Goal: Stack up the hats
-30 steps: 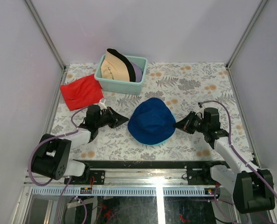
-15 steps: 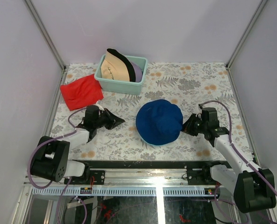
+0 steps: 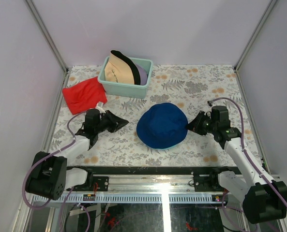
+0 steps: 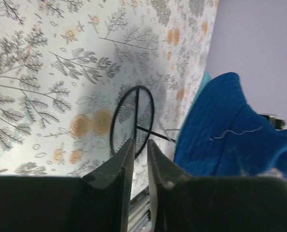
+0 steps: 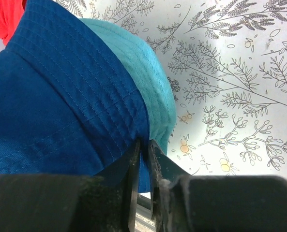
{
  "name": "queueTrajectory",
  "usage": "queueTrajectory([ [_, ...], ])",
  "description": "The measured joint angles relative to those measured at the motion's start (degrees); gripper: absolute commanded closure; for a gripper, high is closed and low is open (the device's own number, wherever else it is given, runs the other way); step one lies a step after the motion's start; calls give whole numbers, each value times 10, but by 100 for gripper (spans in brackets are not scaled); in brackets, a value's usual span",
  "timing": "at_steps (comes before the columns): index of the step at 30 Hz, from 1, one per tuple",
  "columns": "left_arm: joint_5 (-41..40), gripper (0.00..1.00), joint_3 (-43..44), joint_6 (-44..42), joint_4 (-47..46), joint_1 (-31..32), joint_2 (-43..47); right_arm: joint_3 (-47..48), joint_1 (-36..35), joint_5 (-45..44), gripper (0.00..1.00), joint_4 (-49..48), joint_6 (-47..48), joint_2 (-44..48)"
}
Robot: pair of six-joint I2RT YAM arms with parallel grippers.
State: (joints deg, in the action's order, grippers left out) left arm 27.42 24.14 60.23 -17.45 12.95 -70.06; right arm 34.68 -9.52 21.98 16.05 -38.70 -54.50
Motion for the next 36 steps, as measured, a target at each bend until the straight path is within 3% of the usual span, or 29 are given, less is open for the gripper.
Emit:
queueTrajectory([
  [2, 0, 66, -1, 7, 4, 0, 16, 1, 0, 0, 64, 3, 2, 0],
  [5, 0, 58, -2, 19, 10, 0, 49, 5, 0, 0, 50, 13, 5, 0],
  [11, -7, 54, 0, 36, 31, 0, 91, 23, -1, -9, 46, 35, 14, 6],
  [15, -20, 48, 36, 35, 95, -2, 96, 49, -2, -30, 41, 64, 24, 13],
  [19, -64, 40, 159, 6, 191, -3, 85, 86, -2, -67, 35, 101, 43, 14],
  [25, -133, 38, 382, -67, 265, -19, -1, 134, -2, -106, 34, 138, 72, 18],
  [36, -261, 37, 798, -236, 438, -52, -345, 159, -2, -117, 33, 142, 100, 24],
])
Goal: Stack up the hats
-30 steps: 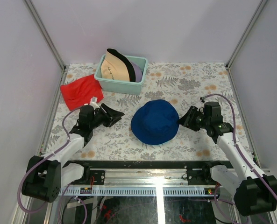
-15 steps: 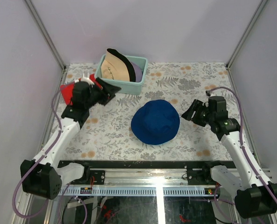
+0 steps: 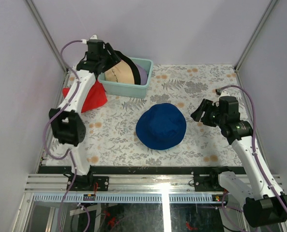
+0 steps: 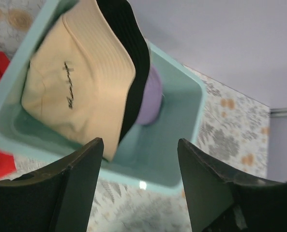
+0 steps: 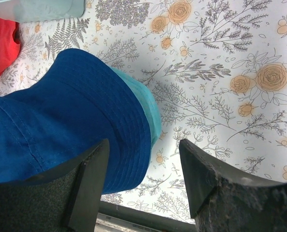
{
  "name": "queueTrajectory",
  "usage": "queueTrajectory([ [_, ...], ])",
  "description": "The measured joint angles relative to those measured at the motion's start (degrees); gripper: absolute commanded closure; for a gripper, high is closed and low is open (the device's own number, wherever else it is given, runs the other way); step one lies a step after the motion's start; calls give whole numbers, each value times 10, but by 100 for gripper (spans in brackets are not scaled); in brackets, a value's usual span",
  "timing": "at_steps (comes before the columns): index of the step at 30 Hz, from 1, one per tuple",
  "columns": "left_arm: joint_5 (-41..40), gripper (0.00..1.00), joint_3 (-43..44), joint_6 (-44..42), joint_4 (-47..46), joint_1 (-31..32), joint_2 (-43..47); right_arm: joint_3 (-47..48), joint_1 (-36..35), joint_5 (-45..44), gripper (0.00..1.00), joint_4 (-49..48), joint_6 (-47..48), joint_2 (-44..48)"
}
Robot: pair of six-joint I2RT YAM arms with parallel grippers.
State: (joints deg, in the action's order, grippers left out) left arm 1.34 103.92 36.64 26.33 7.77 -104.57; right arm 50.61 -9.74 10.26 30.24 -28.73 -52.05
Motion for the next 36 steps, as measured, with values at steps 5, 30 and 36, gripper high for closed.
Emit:
queueTrajectory([
  [5, -2, 37, 136, -38, 46, -9, -140, 0, 0, -3, 33, 6, 3, 0],
  [30, 120, 44, 249, 92, -90, -9, -298, 149, 0, -6, 35, 10, 29, -123],
  [36, 136, 45, 225, 102, -94, -20, -336, 306, -4, 29, 36, -28, 39, -235],
])
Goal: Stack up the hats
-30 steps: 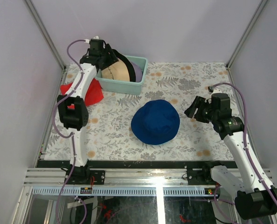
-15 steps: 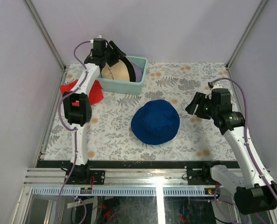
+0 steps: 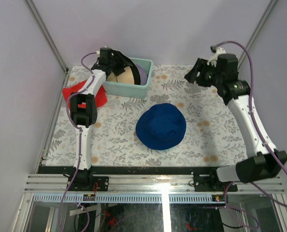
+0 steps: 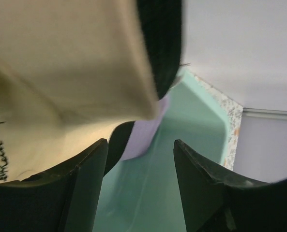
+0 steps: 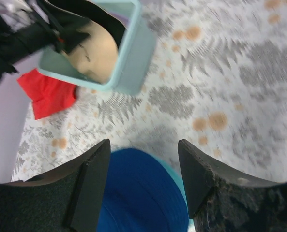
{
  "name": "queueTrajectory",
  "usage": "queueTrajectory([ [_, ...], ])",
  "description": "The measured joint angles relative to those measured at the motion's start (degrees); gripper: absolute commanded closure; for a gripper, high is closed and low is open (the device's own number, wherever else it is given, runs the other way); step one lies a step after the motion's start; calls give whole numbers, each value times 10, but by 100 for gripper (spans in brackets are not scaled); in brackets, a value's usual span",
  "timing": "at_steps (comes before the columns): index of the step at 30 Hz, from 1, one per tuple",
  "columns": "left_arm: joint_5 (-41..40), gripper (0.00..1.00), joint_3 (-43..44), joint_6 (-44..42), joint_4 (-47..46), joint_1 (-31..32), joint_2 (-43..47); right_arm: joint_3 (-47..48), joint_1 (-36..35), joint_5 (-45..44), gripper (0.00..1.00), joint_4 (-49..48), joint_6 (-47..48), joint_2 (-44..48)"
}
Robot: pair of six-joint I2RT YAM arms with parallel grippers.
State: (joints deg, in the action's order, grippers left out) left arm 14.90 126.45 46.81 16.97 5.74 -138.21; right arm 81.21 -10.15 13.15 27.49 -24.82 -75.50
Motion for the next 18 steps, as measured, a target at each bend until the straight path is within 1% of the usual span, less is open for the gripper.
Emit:
queueTrajectory([
  [5, 24, 46, -55, -6, -1, -2, 2, 162, -30, 19, 36, -2, 30, -133],
  [7, 33, 47, -97, -13, 1, -1, 15, 221, -41, 27, 37, 4, 38, -189],
  [10, 33, 49, -178, -23, 6, 1, 54, 306, -54, 31, 37, 22, 48, -272],
  [13, 31, 50, -237, -32, 12, 2, 99, 396, -66, 33, 37, 47, 59, -360],
  [15, 29, 50, -261, -37, 17, 2, 127, 452, -76, 35, 36, 65, 65, -413],
  [18, 30, 51, -272, -46, 23, 2, 149, 551, -88, 40, 35, 87, 67, -500],
])
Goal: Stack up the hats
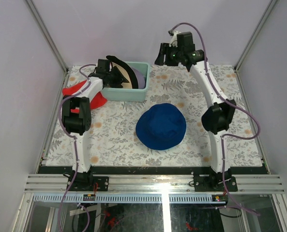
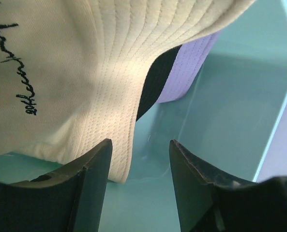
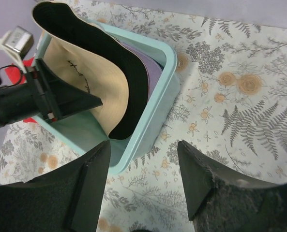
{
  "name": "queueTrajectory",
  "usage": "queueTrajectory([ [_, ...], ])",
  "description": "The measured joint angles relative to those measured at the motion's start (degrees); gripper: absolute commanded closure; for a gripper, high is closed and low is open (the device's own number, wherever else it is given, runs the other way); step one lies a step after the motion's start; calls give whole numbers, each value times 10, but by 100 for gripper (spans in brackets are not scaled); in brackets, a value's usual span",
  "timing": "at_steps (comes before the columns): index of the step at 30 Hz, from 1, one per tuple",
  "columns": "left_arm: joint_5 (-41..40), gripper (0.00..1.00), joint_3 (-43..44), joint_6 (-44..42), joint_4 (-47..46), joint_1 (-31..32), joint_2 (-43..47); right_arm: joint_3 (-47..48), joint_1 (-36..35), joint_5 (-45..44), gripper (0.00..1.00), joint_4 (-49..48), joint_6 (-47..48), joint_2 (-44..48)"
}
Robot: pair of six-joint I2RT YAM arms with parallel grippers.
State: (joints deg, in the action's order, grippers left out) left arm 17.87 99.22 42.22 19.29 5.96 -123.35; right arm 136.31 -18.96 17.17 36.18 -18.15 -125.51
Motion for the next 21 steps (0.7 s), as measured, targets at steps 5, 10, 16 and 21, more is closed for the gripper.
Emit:
queueTrajectory([
  [5, 7, 51, -1, -16, 20, 0, 3, 35, -6, 15, 37, 5, -6, -71],
  [10, 23, 50, -31, -25, 37, 0, 32, 16, -9, 33, 36, 3, -15, -97],
  [16, 41, 49, -55, -21, 41, 0, 120, 17, -15, 51, 36, -16, -28, -97],
  [21, 52, 49, -54, -10, 37, 1, 171, 18, -29, 64, 36, -27, -38, -98],
])
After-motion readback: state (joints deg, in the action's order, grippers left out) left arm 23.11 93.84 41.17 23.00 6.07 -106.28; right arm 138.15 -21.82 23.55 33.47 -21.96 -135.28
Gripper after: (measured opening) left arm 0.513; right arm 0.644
